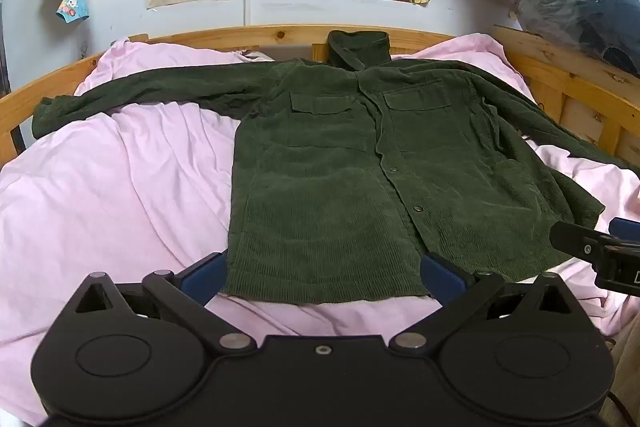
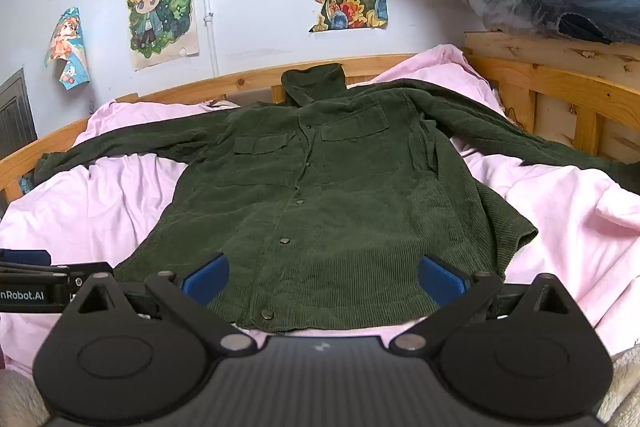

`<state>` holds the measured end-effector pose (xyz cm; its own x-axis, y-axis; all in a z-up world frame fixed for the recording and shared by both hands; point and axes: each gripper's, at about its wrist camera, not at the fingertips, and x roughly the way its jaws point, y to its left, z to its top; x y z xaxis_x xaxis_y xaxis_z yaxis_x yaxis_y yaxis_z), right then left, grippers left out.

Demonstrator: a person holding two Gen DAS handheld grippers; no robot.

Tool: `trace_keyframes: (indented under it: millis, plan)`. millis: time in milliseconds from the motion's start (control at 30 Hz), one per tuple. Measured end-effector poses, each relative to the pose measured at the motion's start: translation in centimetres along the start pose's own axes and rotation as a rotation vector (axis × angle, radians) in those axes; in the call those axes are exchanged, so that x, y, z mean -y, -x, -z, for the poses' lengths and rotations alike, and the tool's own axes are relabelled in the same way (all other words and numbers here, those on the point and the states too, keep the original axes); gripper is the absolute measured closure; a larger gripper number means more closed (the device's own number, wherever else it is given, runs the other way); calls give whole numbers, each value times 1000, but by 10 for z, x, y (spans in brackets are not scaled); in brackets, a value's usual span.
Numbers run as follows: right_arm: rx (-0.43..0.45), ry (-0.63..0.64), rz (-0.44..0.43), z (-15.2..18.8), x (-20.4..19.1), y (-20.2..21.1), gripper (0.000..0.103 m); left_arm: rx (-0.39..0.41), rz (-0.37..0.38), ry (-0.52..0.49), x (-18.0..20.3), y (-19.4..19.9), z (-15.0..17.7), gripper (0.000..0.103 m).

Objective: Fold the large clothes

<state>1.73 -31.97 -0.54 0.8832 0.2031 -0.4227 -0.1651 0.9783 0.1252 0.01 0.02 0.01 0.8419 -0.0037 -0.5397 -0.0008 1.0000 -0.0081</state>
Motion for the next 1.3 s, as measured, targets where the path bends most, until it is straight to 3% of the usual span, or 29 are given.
trace_keyframes:
  millis: [1300]
  plan:
    - [-2,1,2,0,-2,-2,0,5,-1,-8,3,5,-3,1]
